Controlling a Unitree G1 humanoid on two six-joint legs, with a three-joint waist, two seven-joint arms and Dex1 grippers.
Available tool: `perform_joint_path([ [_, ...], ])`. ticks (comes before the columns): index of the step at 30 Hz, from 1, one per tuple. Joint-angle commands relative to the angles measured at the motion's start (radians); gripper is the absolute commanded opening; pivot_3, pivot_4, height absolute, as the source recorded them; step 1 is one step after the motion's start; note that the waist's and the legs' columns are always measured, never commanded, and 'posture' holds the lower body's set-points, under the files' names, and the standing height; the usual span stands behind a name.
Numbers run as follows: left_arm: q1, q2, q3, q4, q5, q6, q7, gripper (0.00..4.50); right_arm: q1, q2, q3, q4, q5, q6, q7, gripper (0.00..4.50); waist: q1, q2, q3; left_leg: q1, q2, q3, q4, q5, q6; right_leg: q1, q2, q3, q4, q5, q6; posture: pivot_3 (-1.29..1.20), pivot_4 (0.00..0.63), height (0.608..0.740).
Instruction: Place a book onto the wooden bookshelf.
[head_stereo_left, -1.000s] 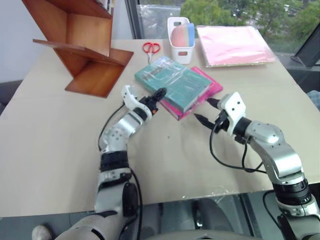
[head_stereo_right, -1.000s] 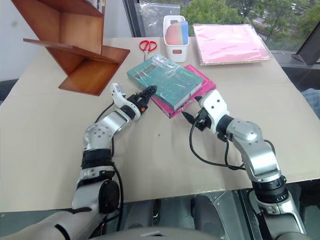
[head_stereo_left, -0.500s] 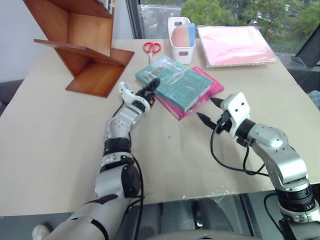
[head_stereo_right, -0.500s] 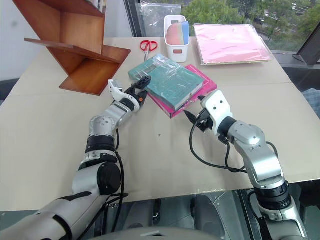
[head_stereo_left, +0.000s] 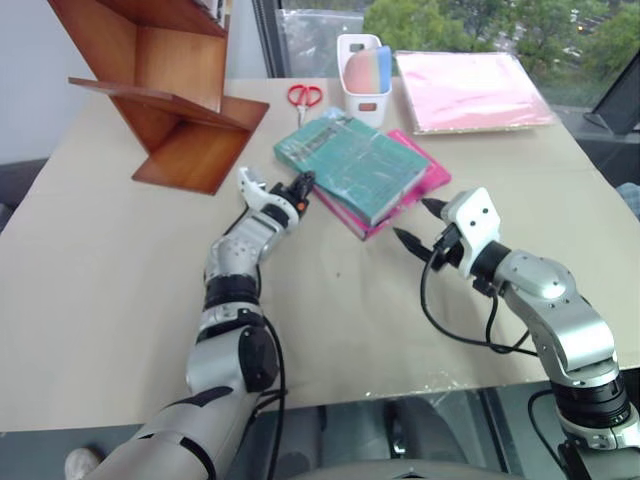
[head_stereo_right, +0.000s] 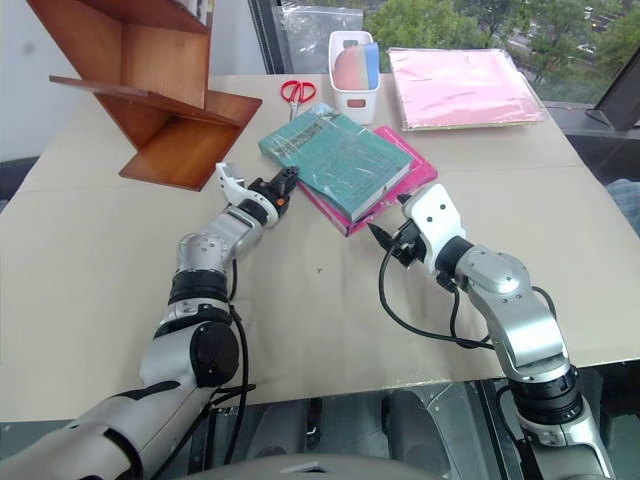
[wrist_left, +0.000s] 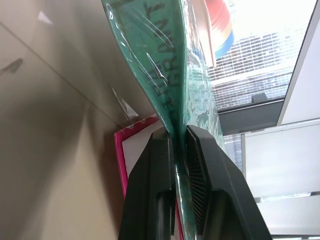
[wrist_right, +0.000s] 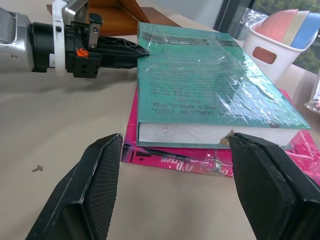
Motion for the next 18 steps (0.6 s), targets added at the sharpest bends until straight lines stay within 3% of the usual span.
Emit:
perform_joint_path([
  [1, 0.024, 0.004, 0.016, -0.099, -0.026, 0.043, 0.042, 0.01, 0.0, -0.001, -0.004, -0.048, 0.006, -0.004, -0.006, 3.47, -0.001, 0.0, 0.0, 0.0, 0.0, 0.0, 0.0, 0.0, 0.0, 0.0, 0.0, 0.0, 0.0, 0.0, 0.0, 0.0, 0.15, 0.74],
  [12, 0.161, -0.032, 0.019, -0.357, -0.097, 0.151, 0.195, 0.01, -0.005, 0.011, 0.019, -0.028, 0.001, -0.02, -0.004, 3.47, -0.002, 0.0, 0.0, 0.001, 0.0, 0.0, 0.0, 0.0, 0.0, 0.0, 0.0, 0.001, 0.0, 0.0, 0.0, 0.0, 0.15, 0.74],
  [18, 0.194, -0.027, 0.017, -0.411, -0.114, 0.167, 0.232, 0.01, -0.006, 0.014, 0.026, -0.016, 0.0, -0.032, -0.001, 3.47, -0.002, 0.0, 0.0, 0.001, 0.0, 0.0, 0.0, 0.0, 0.0, 0.0, 0.0, 0.001, 0.0, 0.0, 0.0, 0.0, 0.15, 0.74],
])
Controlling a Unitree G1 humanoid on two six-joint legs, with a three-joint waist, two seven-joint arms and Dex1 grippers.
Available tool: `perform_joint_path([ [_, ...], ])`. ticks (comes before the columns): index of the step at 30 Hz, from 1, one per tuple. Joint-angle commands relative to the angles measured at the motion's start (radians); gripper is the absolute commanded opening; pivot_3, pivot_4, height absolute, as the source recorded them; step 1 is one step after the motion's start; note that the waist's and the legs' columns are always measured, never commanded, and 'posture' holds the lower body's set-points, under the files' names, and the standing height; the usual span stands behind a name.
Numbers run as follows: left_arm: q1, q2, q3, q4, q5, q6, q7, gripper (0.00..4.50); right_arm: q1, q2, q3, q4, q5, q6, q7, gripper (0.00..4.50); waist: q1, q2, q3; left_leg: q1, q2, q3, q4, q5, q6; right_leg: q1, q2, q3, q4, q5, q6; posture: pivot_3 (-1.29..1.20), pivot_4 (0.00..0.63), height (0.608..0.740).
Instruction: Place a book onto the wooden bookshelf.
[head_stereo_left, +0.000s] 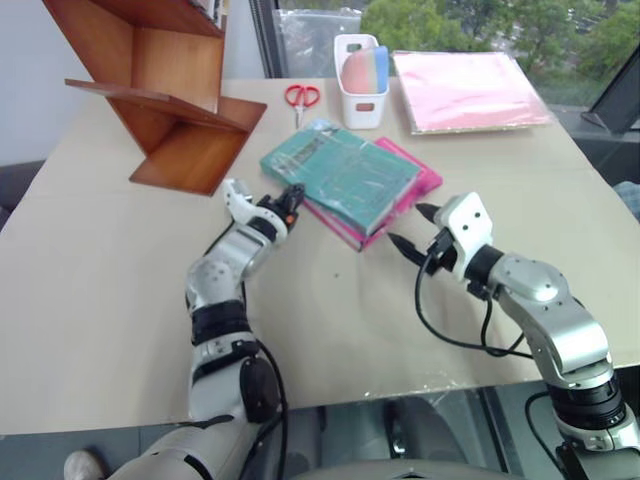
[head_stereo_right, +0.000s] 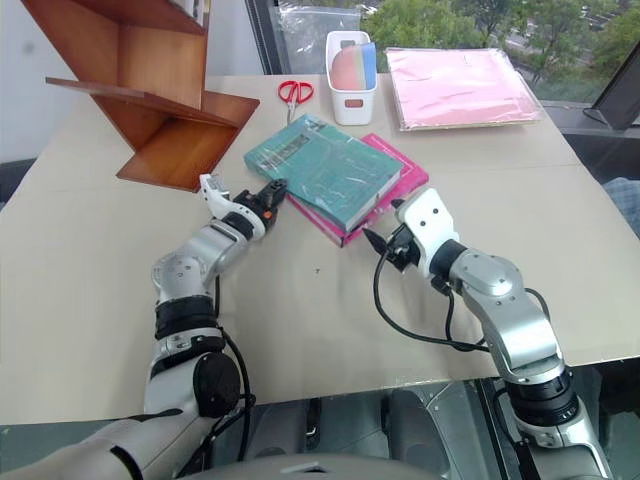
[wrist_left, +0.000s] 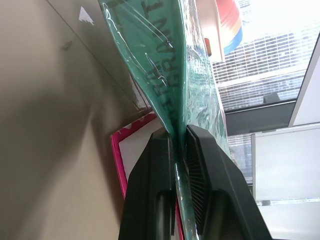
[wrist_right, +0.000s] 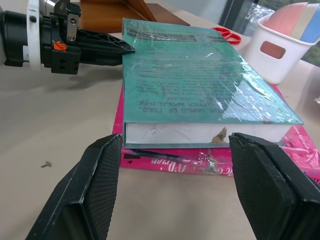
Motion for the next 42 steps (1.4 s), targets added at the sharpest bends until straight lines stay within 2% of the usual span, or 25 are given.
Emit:
perform_joint_path([
  [1, 0.011, 0.018, 0.001, -0.03, -0.002, 0.0, 0.022, 0.01, -0.011, 0.004, -0.007, -0.015, 0.003, -0.029, 0.001, 3.47, 0.0, 0.0, 0.0, 0.0, 0.0, 0.0, 0.0, 0.0, 0.0, 0.0, 0.0, 0.0, 0.0, 0.0, 0.0, 0.0, 0.15, 0.74],
  [3, 0.003, 0.032, 0.005, -0.004, 0.003, -0.008, 0.011, 0.01, -0.014, 0.008, -0.003, -0.008, 0.003, -0.034, 0.002, 3.47, 0.0, 0.0, 0.0, 0.0, 0.0, 0.0, 0.0, 0.0, 0.0, 0.0, 0.0, 0.0, 0.0, 0.0, 0.0, 0.0, 0.15, 0.74],
  [7, -0.02, 0.061, 0.004, 0.049, 0.01, -0.012, -0.011, 1.83, -0.017, 0.012, 0.001, 0.002, -0.001, -0.043, 0.003, 3.47, 0.0, 0.0, 0.0, 0.0, 0.0, 0.0, 0.0, 0.0, 0.0, 0.0, 0.0, 0.0, 0.0, 0.0, 0.0, 0.0, 0.15, 0.74],
  [8, -0.024, 0.068, 0.0, 0.06, 0.014, -0.01, -0.013, 2.46, -0.017, 0.012, 0.0, 0.004, -0.001, -0.045, 0.003, 3.47, 0.0, 0.0, 0.0, 0.0, 0.0, 0.0, 0.0, 0.0, 0.0, 0.0, 0.0, 0.0, 0.0, 0.0, 0.0, 0.0, 0.15, 0.74],
  [9, -0.026, 0.075, -0.005, 0.069, 0.02, -0.008, -0.015, 2.59, -0.016, 0.012, 0.0, 0.005, -0.002, -0.047, 0.003, 3.47, 0.001, 0.0, 0.0, 0.0, 0.0, 0.0, 0.0, 0.0, 0.0, 0.0, 0.0, 0.0, 0.0, 0.0, 0.0, 0.0, 0.15, 0.74],
  [10, -0.028, 0.08, -0.01, 0.079, 0.026, -0.006, -0.017, 3.07, -0.015, 0.013, 0.0, 0.004, -0.002, -0.048, 0.002, 3.47, 0.001, 0.0, 0.0, 0.0, 0.0, 0.0, 0.0, 0.0, 0.0, 0.0, 0.0, 0.0, 0.0, 0.0, 0.0, 0.0, 0.15, 0.74],
  [15, -0.062, 0.108, 0.003, 0.145, 0.029, -0.008, -0.054, 3.07, -0.008, 0.015, 0.0, 0.0, -0.004, -0.052, -0.002, 3.47, 0.002, 0.0, 0.0, 0.0, 0.0, 0.0, 0.0, 0.0, 0.0, 0.0, 0.0, 0.0, 0.0, 0.0, 0.0, 0.0, 0.15, 0.74],
  [25, -0.209, 0.212, -0.013, 0.426, 0.093, 0.009, -0.238, 3.07, 0.004, 0.012, -0.005, -0.014, -0.007, -0.048, -0.008, 3.47, 0.001, 0.0, 0.0, 0.0, 0.0, 0.0, 0.0, 0.0, 0.0, 0.0, 0.0, -0.001, 0.0, 0.0, 0.0, 0.0, 0.15, 0.74],
  [36, -0.297, 0.237, 0.007, 0.621, 0.137, 0.044, -0.316, 3.07, 0.031, 0.01, -0.015, -0.048, -0.01, -0.032, -0.03, 3.47, 0.001, 0.0, 0.0, -0.001, 0.0, 0.0, -0.001, 0.0, 0.0, -0.001, 0.0, -0.001, 0.0, 0.0, 0.0, 0.0, 0.15, 0.74],
  [39, -0.3, 0.246, 0.028, 0.628, 0.133, 0.042, -0.319, 2.33, 0.035, 0.013, -0.014, -0.051, -0.01, -0.028, -0.037, 3.47, 0.001, 0.0, 0.0, -0.001, 0.0, 0.0, -0.001, 0.0, 0.0, -0.001, 0.0, -0.001, 0.0, 0.0, 0.0, 0.0, 0.15, 0.74],
  [42, -0.299, 0.25, 0.052, 0.607, 0.121, 0.066, -0.315, 1.1, 0.035, 0.015, -0.012, -0.05, -0.01, -0.029, -0.04, 3.47, -0.001, 0.0, 0.0, -0.001, 0.0, 0.0, -0.001, 0.0, 0.0, -0.001, 0.0, -0.001, 0.0, 0.0, 0.0, 0.0, 0.15, 0.74],
])
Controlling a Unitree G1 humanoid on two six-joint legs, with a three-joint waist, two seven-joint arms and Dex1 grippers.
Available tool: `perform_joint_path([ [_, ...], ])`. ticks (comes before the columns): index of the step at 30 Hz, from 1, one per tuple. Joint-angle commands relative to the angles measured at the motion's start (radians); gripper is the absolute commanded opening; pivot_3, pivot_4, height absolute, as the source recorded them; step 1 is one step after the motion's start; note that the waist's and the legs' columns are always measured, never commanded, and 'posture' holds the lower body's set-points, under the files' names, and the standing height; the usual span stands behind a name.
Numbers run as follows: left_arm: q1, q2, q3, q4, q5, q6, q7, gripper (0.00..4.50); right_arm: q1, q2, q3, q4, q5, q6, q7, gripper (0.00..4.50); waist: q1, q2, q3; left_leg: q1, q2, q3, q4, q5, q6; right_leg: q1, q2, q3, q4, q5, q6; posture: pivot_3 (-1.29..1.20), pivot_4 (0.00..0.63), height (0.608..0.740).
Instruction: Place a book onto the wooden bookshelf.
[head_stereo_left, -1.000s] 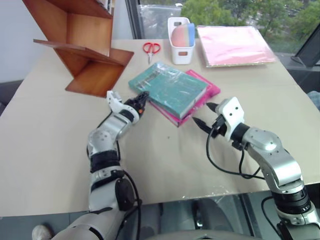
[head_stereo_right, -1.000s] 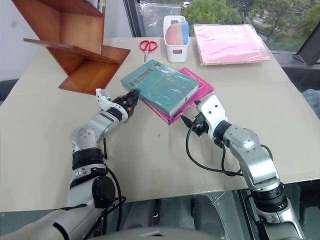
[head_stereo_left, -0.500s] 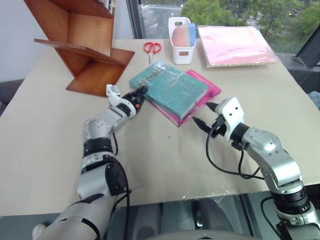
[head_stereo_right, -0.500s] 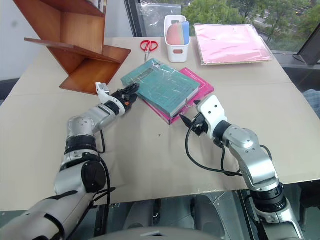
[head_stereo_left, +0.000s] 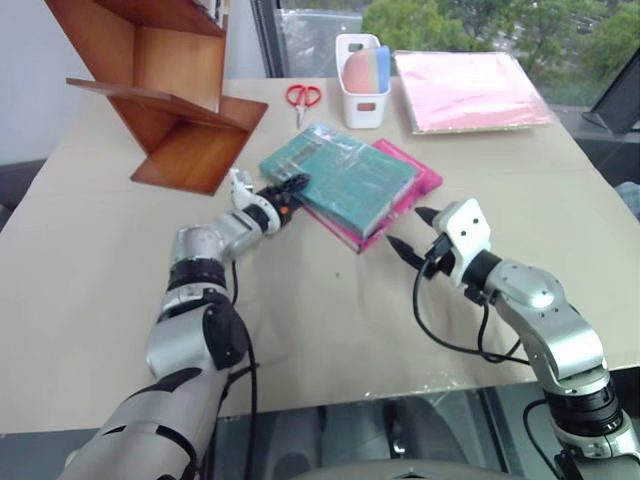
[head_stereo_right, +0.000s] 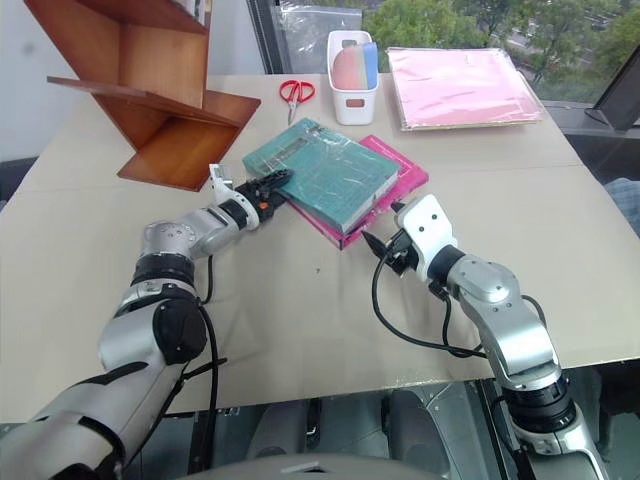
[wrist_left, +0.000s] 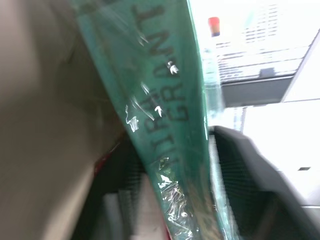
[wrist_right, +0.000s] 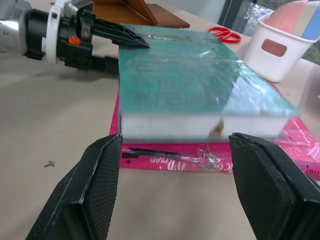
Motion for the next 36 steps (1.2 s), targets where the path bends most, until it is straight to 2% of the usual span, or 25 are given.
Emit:
perform_joint_path([
  [1, -0.015, 0.02, 0.028, -0.028, -0.015, 0.025, 0.007, 0.65, -0.005, 0.001, -0.017, -0.043, 0.002, -0.005, -0.01, 3.47, -0.001, 0.0, 0.0, 0.0, 0.0, 0.0, 0.0, 0.0, 0.0, 0.0, 0.0, 0.0, 0.0, 0.0, 0.0, 0.0, 0.15, 0.74],
  [3, -0.015, 0.025, 0.034, -0.042, -0.02, 0.033, 0.01, 0.08, -0.011, 0.004, -0.013, -0.034, 0.002, -0.008, -0.01, 3.47, -0.002, 0.0, 0.0, 0.0, 0.0, 0.0, 0.0, 0.0, 0.0, 0.0, 0.0, 0.0, 0.0, 0.0, 0.0, 0.0, 0.15, 0.74],
  [4, -0.01, 0.024, 0.037, -0.062, -0.026, 0.045, 0.017, 0.03, -0.013, 0.006, -0.011, -0.031, 0.002, -0.011, -0.009, 3.47, -0.003, 0.0, 0.0, 0.0, 0.0, 0.0, 0.0, 0.0, 0.0, 0.0, 0.0, 0.0, 0.0, 0.0, 0.0, 0.0, 0.15, 0.74],
  [11, 0.039, -0.003, 0.083, -0.186, -0.071, 0.087, 0.107, 0.03, -0.036, 0.015, -0.001, 0.006, -0.003, -0.032, 0.003, 3.47, -0.003, -0.001, 0.0, 0.0, 0.0, 0.0, 0.0, 0.0, 0.0, 0.0, 0.0, 0.0, 0.0, 0.0, 0.0, 0.0, 0.15, 0.74],
  [16, 0.096, -0.064, 0.051, -0.295, -0.063, 0.074, 0.132, 0.03, -0.048, 0.02, 0.001, 0.03, -0.003, -0.048, 0.017, 3.47, 0.0, -0.001, 0.0, 0.0, 0.0, 0.0, 0.0, 0.0, 0.0, 0.0, 0.0, 0.0, 0.0, 0.0, 0.0, 0.0, 0.15, 0.74],
  [18, 0.118, -0.084, 0.049, -0.336, -0.074, 0.089, 0.145, 1.03, -0.047, 0.021, 0.004, 0.034, -0.003, -0.052, 0.02, 3.47, 0.001, -0.001, 0.0, 0.0, 0.0, 0.0, 0.0, 0.0, 0.0, 0.0, 0.0, 0.0, 0.001, 0.0, 0.0, 0.0, 0.15, 0.74],
  [21, 0.148, -0.122, 0.054, -0.419, -0.098, 0.113, 0.202, 2.23, -0.047, 0.026, 0.009, 0.044, -0.005, -0.059, 0.023, 3.47, 0.002, -0.001, 0.0, 0.0, 0.0, 0.0, 0.0, 0.0, 0.0, 0.0, 0.0, 0.0, 0.0, 0.0, 0.0, 0.0, 0.15, 0.74],
  [22, 0.158, -0.128, 0.054, -0.441, -0.093, 0.108, 0.221, 2.82, -0.05, 0.029, 0.014, 0.055, -0.011, -0.061, 0.02, 3.47, 0.002, -0.001, 0.0, 0.0, 0.0, 0.0, 0.0, 0.0, 0.0, 0.0, 0.0, 0.0, 0.0, 0.0, 0.0, 0.0, 0.15, 0.74],
  [23, 0.166, -0.131, 0.056, -0.455, -0.092, 0.107, 0.232, 3.02, -0.057, 0.032, 0.018, 0.074, -0.022, -0.064, 0.013, 3.47, 0.002, -0.001, 0.0, 0.0, 0.0, 0.0, 0.0, 0.0, 0.0, 0.0, 0.0, 0.0, 0.0, 0.0, 0.0, 0.0, 0.15, 0.74],
  [24, 0.177, -0.126, 0.054, -0.472, -0.091, 0.11, 0.231, 3.41, -0.075, 0.036, 0.026, 0.11, -0.046, -0.068, -0.005, 3.47, -0.001, -0.001, 0.0, 0.0, 0.0, 0.0, 0.0, 0.0, 0.0, 0.0, 0.0, 0.0, 0.0, 0.0, 0.0, 0.0, 0.15, 0.74],
  [28, 0.216, -0.094, 0.049, -0.557, -0.11, 0.154, 0.23, 3.41, -0.209, 0.048, 0.012, 0.272, -0.11, -0.105, -0.051, 3.47, -0.007, 0.0, 0.0, 0.001, 0.0, 0.001, 0.0, 0.0, -0.001, 0.0, 0.0, 0.001, 0.002, 0.0, 0.0, 0.0, 0.15, 0.74],
  [33, 0.262, -0.074, 0.058, -0.635, -0.163, 0.205, 0.227, 3.41, -0.442, 0.047, 0.002, 0.504, -0.145, -0.175, -0.038, 3.47, -0.004, 0.0, 0.0, 0.001, 0.0, 0.0, -0.001, 0.0, -0.001, 0.0, 0.0, 0.001, 0.001, 0.0, 0.0, 0.0, 0.15, 0.74],
  [35, 0.275, -0.072, 0.054, -0.65, -0.171, 0.21, 0.226, 3.41, -0.488, 0.048, 0.004, 0.565, -0.154, -0.198, -0.031, 3.47, -0.003, 0.0, 0.0, 0.001, 0.0, 0.001, -0.001, 0.001, -0.001, -0.001, -0.001, 0.001, 0.001, 0.0, 0.0, 0.0, 0.15, 0.74],
  [36, 0.306, -0.061, 0.038, -0.686, -0.173, 0.223, 0.205, 3.41, -0.564, 0.06, 0.011, 0.683, -0.165, -0.239, -0.024, 3.47, -0.001, 0.0, 0.0, 0.001, 0.0, 0.001, -0.001, 0.001, -0.001, -0.001, -0.001, 0.001, 0.001, 0.0, 0.0, 0.0, 0.15, 0.74],
])
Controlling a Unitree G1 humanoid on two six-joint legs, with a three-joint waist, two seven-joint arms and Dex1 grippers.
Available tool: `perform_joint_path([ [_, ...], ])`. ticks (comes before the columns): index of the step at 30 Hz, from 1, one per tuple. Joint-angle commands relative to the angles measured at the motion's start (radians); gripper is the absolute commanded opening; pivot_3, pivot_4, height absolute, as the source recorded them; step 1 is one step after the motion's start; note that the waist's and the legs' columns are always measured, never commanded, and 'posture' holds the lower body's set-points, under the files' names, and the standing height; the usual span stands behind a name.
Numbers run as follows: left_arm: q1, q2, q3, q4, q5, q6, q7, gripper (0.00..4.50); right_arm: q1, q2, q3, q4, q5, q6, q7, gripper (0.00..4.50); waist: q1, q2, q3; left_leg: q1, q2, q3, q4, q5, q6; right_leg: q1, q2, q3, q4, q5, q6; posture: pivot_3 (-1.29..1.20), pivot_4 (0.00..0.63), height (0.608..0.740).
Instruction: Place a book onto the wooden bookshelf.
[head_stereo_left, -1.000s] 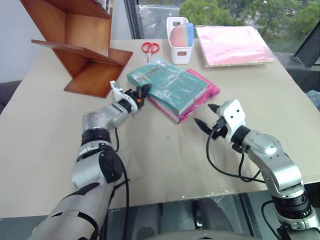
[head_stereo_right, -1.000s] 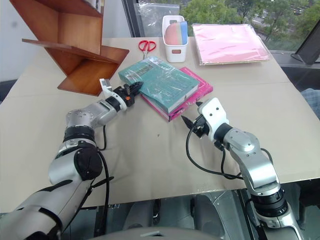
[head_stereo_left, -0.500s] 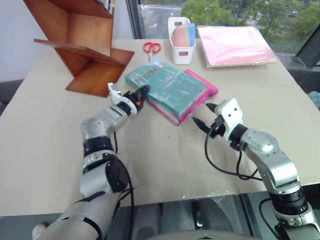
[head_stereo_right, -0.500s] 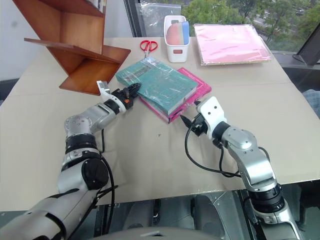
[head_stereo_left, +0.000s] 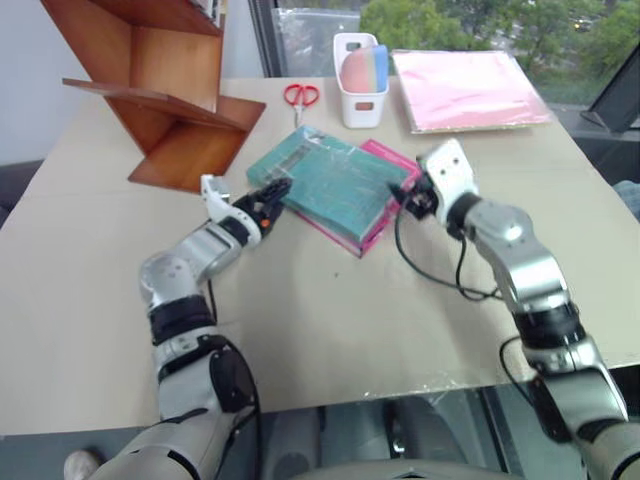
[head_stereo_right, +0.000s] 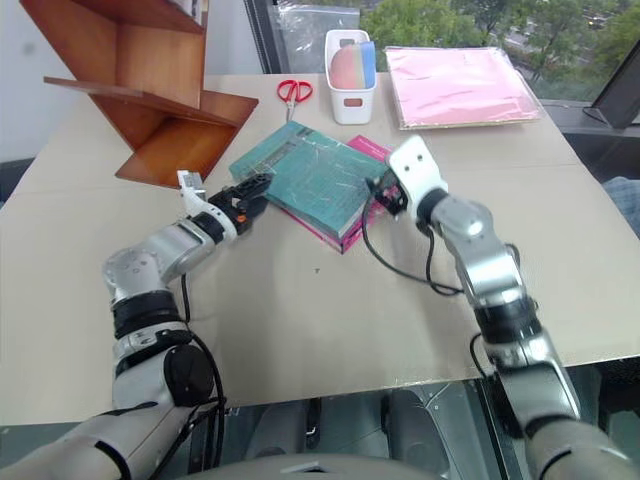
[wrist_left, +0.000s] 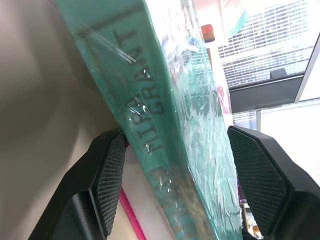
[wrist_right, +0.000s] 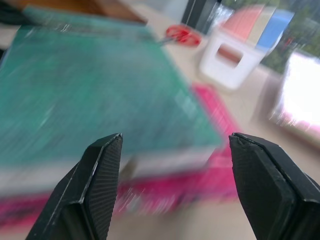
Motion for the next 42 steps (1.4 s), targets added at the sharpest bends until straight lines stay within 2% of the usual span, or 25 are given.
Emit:
perform_joint_path([
  [1, 0.075, 0.028, -0.03, -0.146, -0.055, 0.047, -0.062, 3.43, -0.193, 0.021, 0.002, 0.292, -0.045, -0.142, 0.019, 3.22, -0.005, 0.0, 0.0, 0.0, 0.0, 0.0, -0.001, 0.0, 0.0, 0.0, 0.0, 0.0, 0.0, 0.0, 0.0, 0.0, 0.15, 0.74],
  [3, 0.142, 0.046, -0.075, -0.255, -0.069, 0.071, -0.111, 3.43, -0.313, 0.04, 0.017, 0.528, -0.076, -0.238, 0.024, 2.71, -0.014, 0.0, 0.0, 0.001, 0.0, 0.002, -0.001, 0.0, 0.0, 0.0, 0.0, 0.002, 0.0, 0.0, 0.0, 0.0, 0.15, 0.74],
  [6, 0.227, 0.058, -0.119, -0.398, -0.104, 0.09, -0.148, 3.43, -0.451, 0.072, 0.038, 0.843, -0.136, -0.374, 0.008, 1.23, -0.019, 0.0, 0.0, 0.001, 0.0, 0.001, -0.003, 0.0, 0.0, 0.0, -0.001, 0.001, -0.001, 0.0, 0.0, 0.0, 0.15, 0.74],
  [7, 0.257, 0.064, -0.135, -0.452, -0.105, 0.082, -0.165, 3.43, -0.492, 0.084, 0.049, 0.937, -0.161, -0.417, 0.004, 0.97, -0.02, 0.0, 0.0, 0.001, 0.0, 0.001, -0.004, 0.0, 0.0, -0.001, -0.001, 0.0, -0.001, 0.0, 0.0, 0.0, 0.15, 0.74],
  [9, 0.323, 0.106, -0.196, -0.57, -0.049, 0.021, -0.23, 3.43, -0.547, 0.108, 0.071, 1.082, -0.205, -0.481, 0.003, 0.03, -0.025, 0.0, 0.0, 0.0, 0.0, 0.002, -0.006, 0.001, -0.002, -0.001, -0.001, 0.001, -0.003, 0.0, -0.001, 0.0, 0.15, 0.74],
  [13, 0.485, 0.291, -0.391, -0.767, 0.225, -0.271, -0.475, 3.43, -0.578, 0.136, 0.093, 1.226, -0.263, -0.551, 0.018, 0.03, -0.027, 0.001, 0.001, 0.0, 0.0, 0.004, -0.01, 0.004, -0.006, -0.004, -0.002, 0.003, -0.004, 0.0, -0.001, 0.0, 0.15, 0.74],
  [15, 0.566, 0.377, -0.445, -0.829, 0.323, -0.414, -0.601, 3.43, -0.583, 0.141, 0.092, 1.254, -0.278, -0.569, 0.033, 0.03, -0.029, 0.001, 0.001, 0.0, 0.0, 0.005, -0.012, 0.004, -0.007, -0.005, -0.002, 0.004, -0.004, 0.0, -0.001, 0.0, 0.15, 0.74],
  [18, 0.644, 0.421, -0.367, -0.877, 0.278, -0.495, -0.714, 3.43, -0.593, 0.149, 0.072, 1.27, -0.278, -0.592, 0.081, 0.03, -0.028, 0.002, 0.001, 0.0, 0.0, 0.006, -0.013, 0.003, -0.006, -0.006, -0.002, 0.004, -0.005, 0.0, -0.002, 0.0, 0.15, 0.74],
  [21, 0.725, 0.476, -0.33, -0.874, 0.329, -0.601, -0.816, 3.43, -0.596, 0.156, 0.065, 1.266, -0.277, -0.63, 0.142, 0.03, -0.028, 0.003, 0.002, 0.001, 0.0, 0.006, -0.013, 0.001, -0.003, -0.006, -0.002, 0.004, -0.004, 0.0, -0.002, 0.0, 0.15, 0.74],
  [28, 0.784, 0.5, -0.274, -0.827, 0.333, -0.674, -0.885, 3.43, -0.585, 0.161, 0.054, 1.246, -0.271, -0.674, 0.207, 0.03, -0.026, 0.004, 0.002, 0.001, 0.0, 0.006, -0.013, 0.001, -0.002, -0.006, -0.002, 0.004, -0.003, 0.0, -0.002, 0.0, 0.15, 0.74],
  [33, 0.755, 0.495, -0.267, -0.757, 0.321, -0.673, -0.872, 3.43, -0.565, 0.145, 0.044, 1.23, -0.275, -0.692, 0.219, 0.03, -0.027, 0.004, 0.002, 0.001, 0.0, 0.006, -0.012, 0.001, -0.002, -0.006, -0.002, 0.003, -0.002, 0.0, -0.002, 0.0, 0.15, 0.74],
  [38, 0.734, 0.497, -0.283, -0.699, 0.343, -0.685, -0.871, 3.43, -0.527, 0.093, 0.026, 1.178, -0.263, -0.692, 0.234, 0.03, -0.026, 0.004, 0.002, 0.001, 0.0, 0.006, -0.011, 0.001, -0.002, -0.006, -0.002, 0.003, -0.002, 0.0, -0.002, 0.0, 0.15, 0.74],
  [42, 0.719, 0.485, -0.3, -0.651, 0.367, -0.7, -0.873, 3.43, -0.438, -0.009, -0.02, 1.007, -0.216, -0.624, 0.289, 0.03, -0.019, 0.005, 0.003, 0.0, 0.0, 0.005, -0.011, 0.001, -0.002, -0.006, -0.002, 0.003, -0.002, 0.0, -0.002, 0.0, 0.15, 0.74],
])
